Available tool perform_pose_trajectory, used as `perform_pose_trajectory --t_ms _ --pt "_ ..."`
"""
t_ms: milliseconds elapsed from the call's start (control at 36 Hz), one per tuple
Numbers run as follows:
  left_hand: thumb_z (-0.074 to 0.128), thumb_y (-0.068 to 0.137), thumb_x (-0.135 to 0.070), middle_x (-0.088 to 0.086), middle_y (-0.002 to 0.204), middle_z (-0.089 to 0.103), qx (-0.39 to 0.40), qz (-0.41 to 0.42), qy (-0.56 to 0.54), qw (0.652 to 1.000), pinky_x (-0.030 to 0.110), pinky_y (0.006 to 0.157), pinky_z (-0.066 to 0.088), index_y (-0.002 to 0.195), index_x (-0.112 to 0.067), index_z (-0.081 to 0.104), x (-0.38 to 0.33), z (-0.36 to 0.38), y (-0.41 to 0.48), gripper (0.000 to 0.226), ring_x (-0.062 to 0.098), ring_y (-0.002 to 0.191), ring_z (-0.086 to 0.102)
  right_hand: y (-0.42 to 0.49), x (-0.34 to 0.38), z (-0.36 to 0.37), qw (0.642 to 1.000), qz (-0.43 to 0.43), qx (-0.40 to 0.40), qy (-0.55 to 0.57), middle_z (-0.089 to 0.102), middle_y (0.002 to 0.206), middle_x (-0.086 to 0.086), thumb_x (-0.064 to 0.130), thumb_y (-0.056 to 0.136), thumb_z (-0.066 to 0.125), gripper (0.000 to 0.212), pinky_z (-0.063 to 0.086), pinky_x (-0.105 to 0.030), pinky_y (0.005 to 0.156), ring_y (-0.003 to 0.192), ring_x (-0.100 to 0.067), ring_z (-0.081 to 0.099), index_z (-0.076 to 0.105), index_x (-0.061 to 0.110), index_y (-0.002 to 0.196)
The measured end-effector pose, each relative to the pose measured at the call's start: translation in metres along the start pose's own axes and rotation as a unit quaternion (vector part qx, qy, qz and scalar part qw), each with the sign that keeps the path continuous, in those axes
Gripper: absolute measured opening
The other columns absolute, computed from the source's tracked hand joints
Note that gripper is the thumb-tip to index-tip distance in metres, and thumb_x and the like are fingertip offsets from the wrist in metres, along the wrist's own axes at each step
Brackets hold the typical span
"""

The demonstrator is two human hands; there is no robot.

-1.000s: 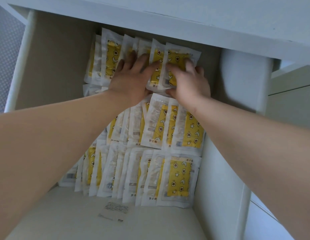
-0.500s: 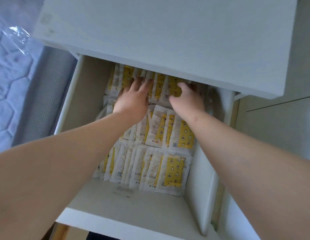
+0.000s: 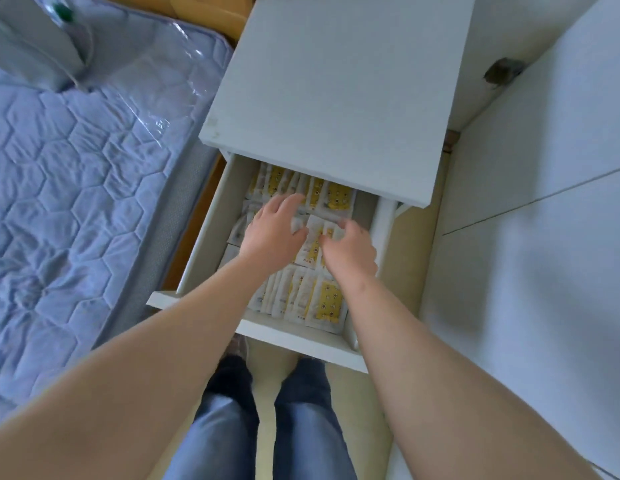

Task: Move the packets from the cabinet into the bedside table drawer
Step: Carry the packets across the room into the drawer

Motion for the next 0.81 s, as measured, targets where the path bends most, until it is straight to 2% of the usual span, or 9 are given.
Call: perform_pose_trajectory --t_ms 139,333,417,528,611,667,722,778,806 --pt "0.051 0.095 -0.027 -0.002 0.152 0.027 -0.011 -0.003 -0.056 0.998 0.039 0.106 0.036 0.146 -0.026 0.028 -0.015 -0.025 -0.051 0.056 0.021 0.137 0.031 -0.058 0.007 -0.018 0.998 -0.008 -0.015 0.068 0.042 0.143 0.002 0.030 0.090 0.053 0.048 0.041 -0.044 0.103 0.123 -0.021 0.049 0.042 0.023 0.137" --pt "0.050 0.096 -0.027 0.000 0.150 0.032 -0.025 0.004 -0.118 0.993 0.027 0.090 0.036 0.144 -0.027 0.030 -0.028 -0.060 -0.105 0.052 0.019 0.133 0.036 -0.124 0.016 -0.023 0.991 0.006 -0.029 0.130 0.042 0.143 0.001 0.028 0.091 0.053 0.048 0.041 -0.033 0.096 0.126 -0.020 0.045 0.042 0.020 0.137" --pt "0.049 0.096 -0.027 0.000 0.148 0.036 -0.030 0.003 -0.143 0.989 0.025 0.083 0.035 0.144 -0.026 0.031 -0.027 -0.075 -0.121 0.051 0.018 0.130 0.041 -0.148 0.025 -0.019 0.987 0.014 -0.037 0.158 0.041 0.144 0.001 0.027 0.092 0.052 0.048 0.038 -0.028 0.087 0.125 -0.019 0.046 0.040 0.020 0.139" --pt "0.049 0.096 -0.029 -0.001 0.147 0.038 0.000 0.033 -0.168 0.985 0.032 0.097 0.039 0.144 -0.026 0.032 -0.026 -0.094 -0.139 0.051 0.018 0.131 0.040 -0.178 0.041 -0.015 0.981 0.018 -0.056 0.185 0.042 0.143 0.001 0.027 0.094 0.050 0.048 0.038 -0.035 0.102 0.127 -0.020 0.044 0.039 0.019 0.140" --pt "0.050 0.096 -0.028 -0.003 0.146 0.039 0.026 0.073 -0.157 0.984 0.031 0.091 0.043 0.143 -0.026 0.033 -0.028 -0.114 -0.150 0.050 0.016 0.128 0.042 -0.202 0.054 -0.013 0.965 0.016 -0.101 0.240 0.044 0.141 0.002 0.025 0.093 0.049 0.047 0.038 -0.032 0.099 0.124 -0.017 0.046 0.040 0.020 0.140" --pt "0.050 0.096 -0.028 -0.003 0.144 0.041 0.039 0.101 -0.149 0.983 0.026 0.082 0.044 0.142 -0.025 0.035 -0.033 -0.125 -0.157 0.049 0.014 0.121 0.046 -0.218 0.061 -0.010 0.952 0.012 -0.132 0.278 0.044 0.141 0.002 0.024 0.094 0.048 0.046 0.037 -0.031 0.100 0.125 -0.016 0.045 0.041 0.019 0.139" --pt "0.050 0.096 -0.028 -0.004 0.141 0.043 0.056 0.132 -0.143 0.979 0.018 0.068 0.039 0.140 -0.026 0.037 -0.040 -0.134 -0.168 0.046 0.006 0.099 0.050 -0.238 0.063 -0.004 0.932 0.013 -0.162 0.324 0.044 0.141 0.003 0.022 0.093 0.049 0.045 0.036 -0.029 0.101 0.127 -0.014 0.043 0.042 0.018 0.137" --pt "0.049 0.096 -0.027 -0.004 0.137 0.045 0.072 0.163 -0.134 0.975 0.016 0.059 0.036 0.138 -0.026 0.039 -0.047 -0.139 -0.181 0.043 0.001 0.080 0.047 -0.260 0.062 -0.001 0.913 0.014 -0.196 0.358 0.046 0.138 0.003 0.021 0.093 0.050 0.042 0.037 -0.018 0.090 0.120 -0.010 0.045 0.044 0.019 0.135" --pt "0.049 0.097 -0.027 -0.004 0.136 0.046 0.078 0.178 -0.131 0.972 0.016 0.058 0.036 0.137 -0.026 0.040 -0.051 -0.140 -0.189 0.041 0.001 0.079 0.047 -0.271 0.059 0.001 0.903 0.016 -0.212 0.373 0.047 0.137 0.004 0.021 0.093 0.050 0.041 0.037 -0.011 0.082 0.113 -0.008 0.045 0.045 0.019 0.134"
Point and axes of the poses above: each hand's wrist, its own y-axis towards the middle knuckle, its own z-axis out of the palm, x = y × z, the point moved 5 cm from there along y, towards the middle knuckle
